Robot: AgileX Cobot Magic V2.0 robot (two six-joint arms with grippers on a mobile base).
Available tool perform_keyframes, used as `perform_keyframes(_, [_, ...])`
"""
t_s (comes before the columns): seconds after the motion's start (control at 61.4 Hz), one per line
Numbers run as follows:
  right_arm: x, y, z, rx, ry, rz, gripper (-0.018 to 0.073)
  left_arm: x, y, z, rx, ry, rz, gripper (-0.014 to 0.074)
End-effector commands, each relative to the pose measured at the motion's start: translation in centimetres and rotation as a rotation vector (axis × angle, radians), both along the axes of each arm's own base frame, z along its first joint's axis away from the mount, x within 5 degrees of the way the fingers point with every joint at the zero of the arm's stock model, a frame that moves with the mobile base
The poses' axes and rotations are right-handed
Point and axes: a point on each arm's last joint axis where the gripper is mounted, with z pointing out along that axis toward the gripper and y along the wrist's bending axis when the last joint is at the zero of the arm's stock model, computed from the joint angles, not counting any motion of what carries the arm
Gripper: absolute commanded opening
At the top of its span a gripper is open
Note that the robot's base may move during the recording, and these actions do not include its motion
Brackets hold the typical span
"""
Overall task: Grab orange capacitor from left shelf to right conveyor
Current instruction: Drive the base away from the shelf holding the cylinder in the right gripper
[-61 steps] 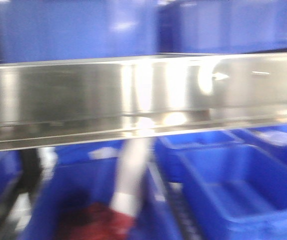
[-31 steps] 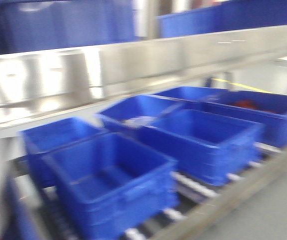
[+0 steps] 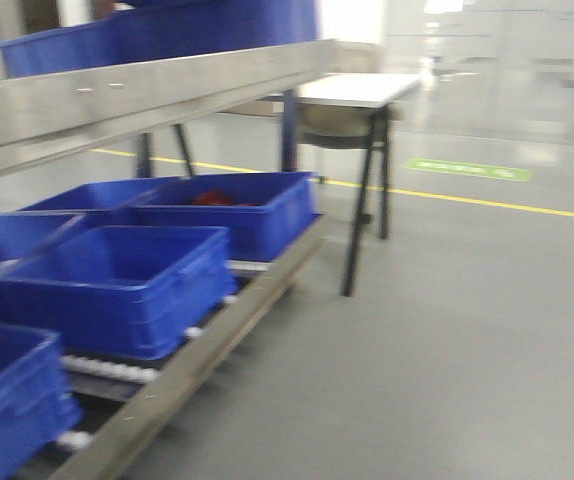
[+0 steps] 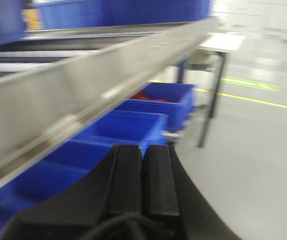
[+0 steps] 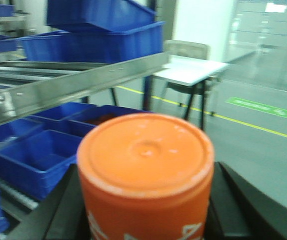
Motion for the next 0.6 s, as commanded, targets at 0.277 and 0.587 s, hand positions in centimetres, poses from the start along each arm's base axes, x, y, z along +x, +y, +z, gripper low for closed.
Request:
perform_keyframes(0.277, [-0.26,-0.08,1.92,0.005,-0.119,-0.007,0.0075,-0.16,0.03,1.06,-0.011,-0.104,0.000,-0.0127])
perform_keyframes(0.587, [-0.26,-0.08,1.92,0.005,-0.119,-0.007,0.0075,-0.16,0.03,1.06,-0.011,-0.104,0.000,-0.0127])
